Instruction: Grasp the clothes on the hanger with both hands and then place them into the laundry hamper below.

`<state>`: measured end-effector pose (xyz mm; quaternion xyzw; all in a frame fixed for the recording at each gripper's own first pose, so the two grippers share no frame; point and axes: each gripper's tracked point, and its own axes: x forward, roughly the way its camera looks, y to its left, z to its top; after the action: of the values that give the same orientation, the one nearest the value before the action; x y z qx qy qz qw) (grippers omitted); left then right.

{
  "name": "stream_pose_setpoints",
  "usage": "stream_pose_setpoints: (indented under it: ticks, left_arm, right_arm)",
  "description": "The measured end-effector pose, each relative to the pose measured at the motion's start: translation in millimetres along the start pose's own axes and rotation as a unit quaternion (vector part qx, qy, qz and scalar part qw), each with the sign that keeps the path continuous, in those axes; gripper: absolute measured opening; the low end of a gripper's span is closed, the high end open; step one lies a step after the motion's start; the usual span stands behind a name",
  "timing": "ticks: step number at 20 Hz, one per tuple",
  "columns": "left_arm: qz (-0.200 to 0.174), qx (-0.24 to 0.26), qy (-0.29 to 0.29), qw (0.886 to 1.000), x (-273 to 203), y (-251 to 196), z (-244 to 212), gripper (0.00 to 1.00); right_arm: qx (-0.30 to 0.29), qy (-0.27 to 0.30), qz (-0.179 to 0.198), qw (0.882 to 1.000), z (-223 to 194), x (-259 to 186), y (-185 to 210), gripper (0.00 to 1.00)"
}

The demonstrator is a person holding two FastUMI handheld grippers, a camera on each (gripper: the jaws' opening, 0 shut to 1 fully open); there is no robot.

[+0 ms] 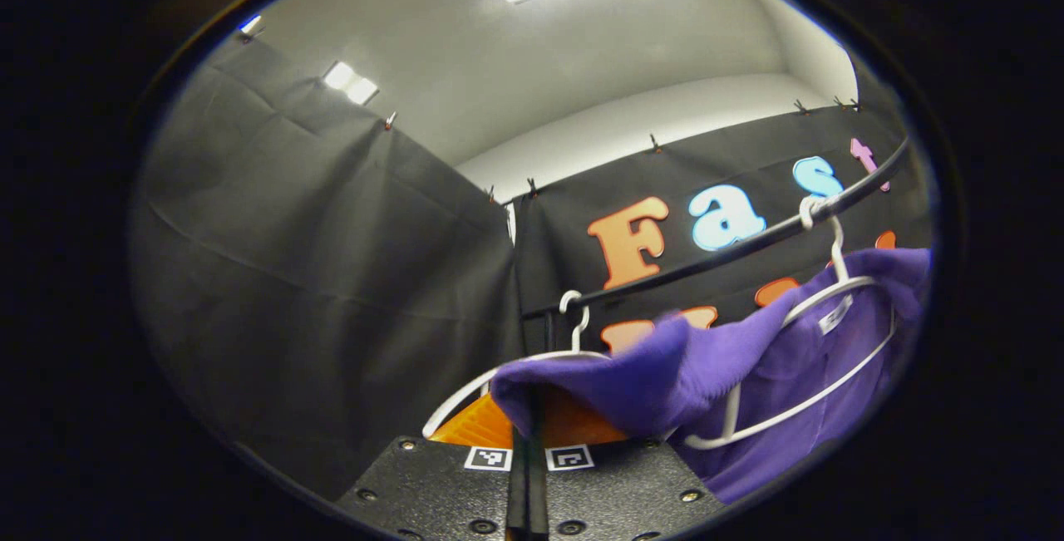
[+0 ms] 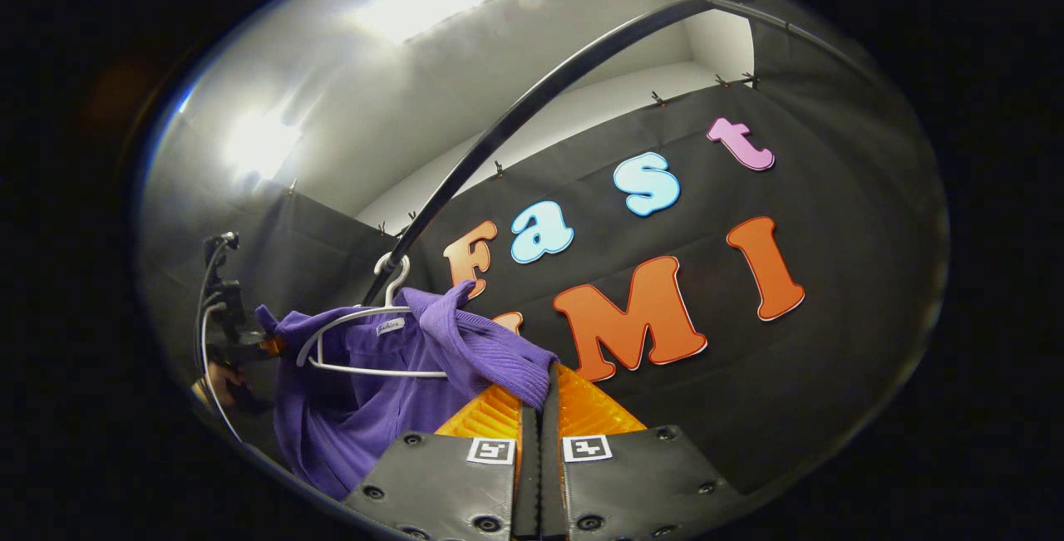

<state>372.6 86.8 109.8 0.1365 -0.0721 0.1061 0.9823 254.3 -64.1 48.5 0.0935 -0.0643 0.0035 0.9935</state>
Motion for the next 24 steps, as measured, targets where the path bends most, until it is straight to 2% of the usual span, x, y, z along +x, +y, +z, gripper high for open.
stream_pose_setpoints:
  ticks: [4,7,10,15,18,20,24]
  left_arm:
    - [0.007,-0.081,0.084,0.993,1.9,10.4,-81.2,0.01]
    - [0.002,-0.129,0.098,0.987,-13.4,5.6,-105.6,0.01]
    - [-0.007,-0.105,0.078,0.991,-24.7,3.4,-100.5,0.01]
    - [-0.017,-0.086,0.079,0.993,-38.4,9.4,-99.7,0.01]
    - [-0.037,-0.088,0.084,0.992,-47.0,6.2,-101.9,0.01]
    - [-0.043,-0.083,0.090,0.992,-51.1,3.9,-104.5,0.01]
    - [-0.047,-0.075,0.095,0.991,-52.3,-5.5,-111.9,0.01]
  right_arm:
    - [-0.002,-0.003,0.001,1.000,5.9,2.7,0.0,0.07]
    - [-0.013,-0.001,0.001,1.000,6.5,7.5,-0.6,0.07]
    - [-0.048,-0.013,-0.014,0.999,19.2,15.5,-5.6,0.07]
    - [-0.078,-0.046,-0.075,0.993,45.2,66.6,-41.0,0.07]
    - [-0.080,-0.043,-0.118,0.989,44.2,105.0,-72.4,0.08]
    - [-0.086,-0.037,-0.131,0.987,40.9,126.0,-83.9,0.07]
    - [-0.145,-0.025,-0.149,0.978,29.7,155.5,-97.5,0.07]
